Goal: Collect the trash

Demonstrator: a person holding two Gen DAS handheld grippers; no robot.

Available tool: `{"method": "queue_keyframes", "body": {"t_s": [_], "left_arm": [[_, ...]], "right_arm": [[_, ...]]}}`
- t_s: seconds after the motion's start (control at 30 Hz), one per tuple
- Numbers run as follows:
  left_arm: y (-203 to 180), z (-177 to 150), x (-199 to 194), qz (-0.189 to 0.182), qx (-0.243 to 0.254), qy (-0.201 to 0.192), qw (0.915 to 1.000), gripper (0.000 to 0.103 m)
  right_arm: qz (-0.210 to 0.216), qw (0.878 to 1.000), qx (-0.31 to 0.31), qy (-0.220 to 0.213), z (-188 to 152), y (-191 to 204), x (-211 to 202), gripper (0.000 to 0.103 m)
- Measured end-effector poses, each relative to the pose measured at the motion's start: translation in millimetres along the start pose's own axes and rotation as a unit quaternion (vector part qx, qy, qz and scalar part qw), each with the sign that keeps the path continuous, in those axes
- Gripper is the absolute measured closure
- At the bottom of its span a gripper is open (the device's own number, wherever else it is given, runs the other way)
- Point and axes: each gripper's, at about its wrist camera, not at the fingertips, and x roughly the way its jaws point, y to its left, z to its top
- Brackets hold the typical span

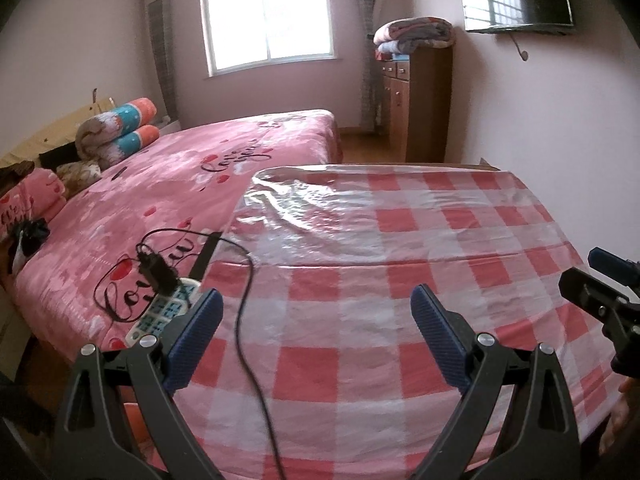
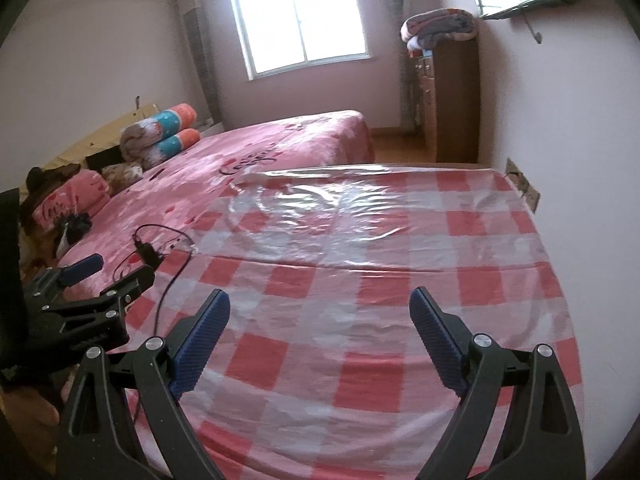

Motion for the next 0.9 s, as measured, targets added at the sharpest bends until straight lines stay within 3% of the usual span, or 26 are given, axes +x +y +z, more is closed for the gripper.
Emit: {"method": "queue_keyframes", "body": {"t_s": [0.53, 0.9], "left_arm": [[-48, 14, 2, -0.025, 0.026, -0.009, 0.9993, 0.008], [-66, 12, 7, -0.030, 0.036, -0.008, 0.9989, 0.008]], "right_arm": [[-0.050, 0.998, 0.036, -0.024, -7, -51, -24, 0.013], [-0.070, 0.996, 0.042, -0.027, -14, -63, -32, 0.013]]}}
